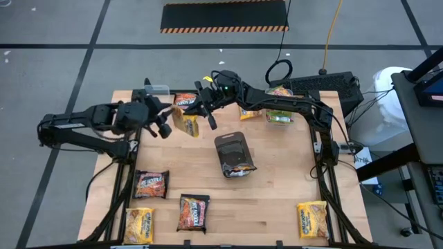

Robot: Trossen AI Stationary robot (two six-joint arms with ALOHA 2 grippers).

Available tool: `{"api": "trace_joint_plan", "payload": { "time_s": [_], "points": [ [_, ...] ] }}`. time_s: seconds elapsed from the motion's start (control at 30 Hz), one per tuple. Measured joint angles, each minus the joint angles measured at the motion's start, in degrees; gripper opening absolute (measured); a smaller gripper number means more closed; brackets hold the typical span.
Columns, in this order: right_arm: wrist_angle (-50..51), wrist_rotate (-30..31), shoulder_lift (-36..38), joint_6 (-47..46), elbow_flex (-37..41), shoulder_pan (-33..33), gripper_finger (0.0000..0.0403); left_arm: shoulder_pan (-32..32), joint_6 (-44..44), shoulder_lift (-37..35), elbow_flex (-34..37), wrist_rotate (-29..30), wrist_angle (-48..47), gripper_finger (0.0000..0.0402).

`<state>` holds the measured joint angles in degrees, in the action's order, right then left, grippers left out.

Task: Sort Maruchan noodles
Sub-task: Put the bottom middle yellow noodle pack into the left transparent bin

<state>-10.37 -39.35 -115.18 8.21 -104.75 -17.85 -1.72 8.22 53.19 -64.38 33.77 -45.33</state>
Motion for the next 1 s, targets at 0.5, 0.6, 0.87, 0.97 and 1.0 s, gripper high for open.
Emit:
{"api": "trace_joint_plan", "payload": {
  "time_s": [0.5, 0.6, 0.87, 0.97, 1.0],
  "points": [
    [1.31, 0.28, 0.0, 1.31, 0.13, 0.68, 0.0, -3.8, -5.5, 5.68, -0.09, -3.07, -0.69, 0.0099],
    [1.66, 0.24, 0.0, 1.41, 0.13, 0.68, 0.0, -3.8, -4.18, 5.64, -0.04, -2.96, -0.78, 0.0099],
    [1.64, 0.2, 0.0, 1.46, 0.13, 0.68, 0.0, -3.85, -3.22, 5.63, -0.02, -2.56, -1.08, 0.0077],
    [1.65, 0.24, 0.0, 1.48, 0.13, 0.68, 0.0, -4.36, -3.24, 5.63, -0.02, -2.48, -1.04, 0.0046],
    [1.64, 0.26, 0.0, 1.48, 0.13, 0.68, 0.0, -4.61, -3.24, 5.63, -0.02, -2.47, -1.05, 0.0033]
  ]
}}
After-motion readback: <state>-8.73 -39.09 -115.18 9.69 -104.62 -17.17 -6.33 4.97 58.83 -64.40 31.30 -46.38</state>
